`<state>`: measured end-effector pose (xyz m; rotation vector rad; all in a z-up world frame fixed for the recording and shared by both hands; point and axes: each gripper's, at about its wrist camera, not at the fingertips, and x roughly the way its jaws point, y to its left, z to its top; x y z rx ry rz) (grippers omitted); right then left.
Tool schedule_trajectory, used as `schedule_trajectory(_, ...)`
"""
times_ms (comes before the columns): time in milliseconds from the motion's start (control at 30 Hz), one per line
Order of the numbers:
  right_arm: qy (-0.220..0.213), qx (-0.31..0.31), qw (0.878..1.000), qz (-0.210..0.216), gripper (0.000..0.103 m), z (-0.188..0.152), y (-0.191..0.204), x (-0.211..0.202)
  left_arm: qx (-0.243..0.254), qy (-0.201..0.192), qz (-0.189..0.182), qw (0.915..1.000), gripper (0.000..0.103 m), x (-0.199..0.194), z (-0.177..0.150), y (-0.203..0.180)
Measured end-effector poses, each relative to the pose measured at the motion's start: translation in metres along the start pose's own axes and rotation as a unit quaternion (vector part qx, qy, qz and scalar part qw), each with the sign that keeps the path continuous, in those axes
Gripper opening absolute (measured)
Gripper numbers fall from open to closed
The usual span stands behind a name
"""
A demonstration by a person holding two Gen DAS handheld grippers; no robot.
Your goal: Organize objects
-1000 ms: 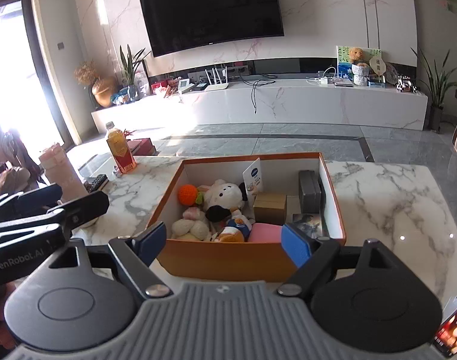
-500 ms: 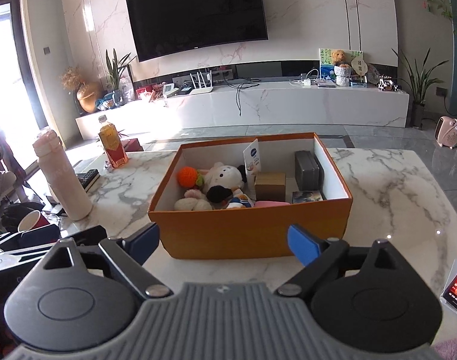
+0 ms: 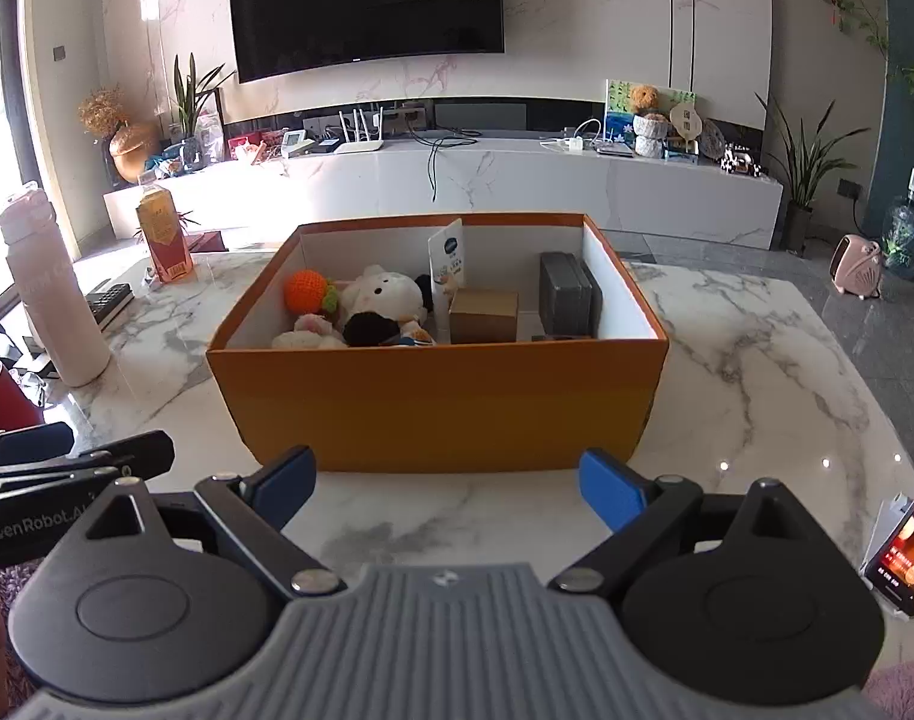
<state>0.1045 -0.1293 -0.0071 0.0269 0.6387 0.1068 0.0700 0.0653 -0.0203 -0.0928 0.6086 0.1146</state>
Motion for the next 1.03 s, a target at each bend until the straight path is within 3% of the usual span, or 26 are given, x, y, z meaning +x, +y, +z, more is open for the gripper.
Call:
schedule_trajectory(567,-0.010,0.039,0.999,0.003,0.095,-0.007,-0.036,0.004,0.050,0.008,0.011,0.9986,0.098,0.004,0.006,-0.040)
schedule_trajectory(1033,-0.020,0.045,0.999,0.009,0.095,-0.010,-0.042,-0.008,0.063,0.002,0.015,0.9979,0.098,-0.004,0.008,-0.049)
